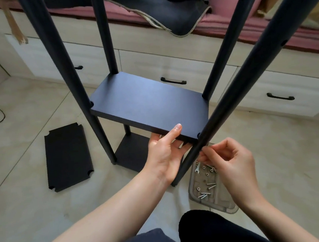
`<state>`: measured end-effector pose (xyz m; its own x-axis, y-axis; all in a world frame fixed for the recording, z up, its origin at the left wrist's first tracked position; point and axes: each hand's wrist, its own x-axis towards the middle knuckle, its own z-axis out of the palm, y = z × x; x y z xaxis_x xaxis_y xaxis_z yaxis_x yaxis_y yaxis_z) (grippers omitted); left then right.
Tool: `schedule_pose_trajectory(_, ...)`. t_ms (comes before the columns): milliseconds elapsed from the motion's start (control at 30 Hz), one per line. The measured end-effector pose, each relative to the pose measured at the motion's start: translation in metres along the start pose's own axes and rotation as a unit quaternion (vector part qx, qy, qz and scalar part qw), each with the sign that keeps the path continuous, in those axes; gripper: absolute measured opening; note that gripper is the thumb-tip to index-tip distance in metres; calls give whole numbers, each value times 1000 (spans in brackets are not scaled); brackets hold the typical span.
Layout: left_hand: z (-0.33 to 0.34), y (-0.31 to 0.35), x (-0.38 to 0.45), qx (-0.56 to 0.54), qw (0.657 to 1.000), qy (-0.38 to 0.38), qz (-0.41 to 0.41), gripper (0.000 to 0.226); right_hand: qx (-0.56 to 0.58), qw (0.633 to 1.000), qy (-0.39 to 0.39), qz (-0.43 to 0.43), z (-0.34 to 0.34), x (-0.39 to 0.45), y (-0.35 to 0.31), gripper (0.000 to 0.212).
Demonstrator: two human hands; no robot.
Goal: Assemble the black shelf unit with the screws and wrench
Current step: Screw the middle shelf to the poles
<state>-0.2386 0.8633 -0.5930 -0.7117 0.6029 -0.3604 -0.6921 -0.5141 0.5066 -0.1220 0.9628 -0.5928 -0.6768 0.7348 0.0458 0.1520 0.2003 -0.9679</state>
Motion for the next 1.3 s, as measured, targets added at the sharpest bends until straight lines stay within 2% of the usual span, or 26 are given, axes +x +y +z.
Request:
schedule_pose_trajectory(133,-2,0,3,-11,1000,-2,3,47,-63,997,0,-42,0,2,-2,22)
schedule_pose_trajectory(267,-5,-1,4,-27,1000,-4,-4,47,-163,978,10,-130,0,1,-1,24)
schedule_pose_trajectory(333,-6,-1,5,-26,1000,-9,-4,47,-173,975,10,-138,-2,2,0,25)
schedule_pose_trajectory(500,-6,-1,5,-28,1000,-13,-2,45,-35,999,-4,-14,0,6,-1,26)
schedule_pose_trajectory(633,-5,0,4,-32,999,-16,-4,44,83,992,-41,86,-1,10,-4,22)
schedule_pose_trajectory(733,-6,1,4,-33,999,-16,-5,44,123,984,-72,109,-5,10,-5,19)
schedule_pose_trajectory(867,-6,-1,4,-35,999,-15,-9,46,79,993,-72,59,-9,7,-6,16)
schedule_pose_trajectory(967,-7,-1,5,-41,999,-15,-10,46,-51,997,-48,-39,-10,4,-5,22)
schedule_pose_trajectory(1033,-7,-1,6,-43,999,-15,-12,45,-137,984,-34,-107,-9,3,-3,23)
schedule_pose_trajectory(1100,-7,0,6,-43,999,-16,-12,45,-168,976,-23,-140,-9,3,-1,24)
schedule_pose_trajectory(1200,-6,0,6,-41,999,-21,-10,45,-156,979,-15,-130,-10,4,2,21)
schedule_pose_trajectory(1300,-6,0,6,-42,999,-20,-10,45,-72,996,-27,-52,-10,3,3,19)
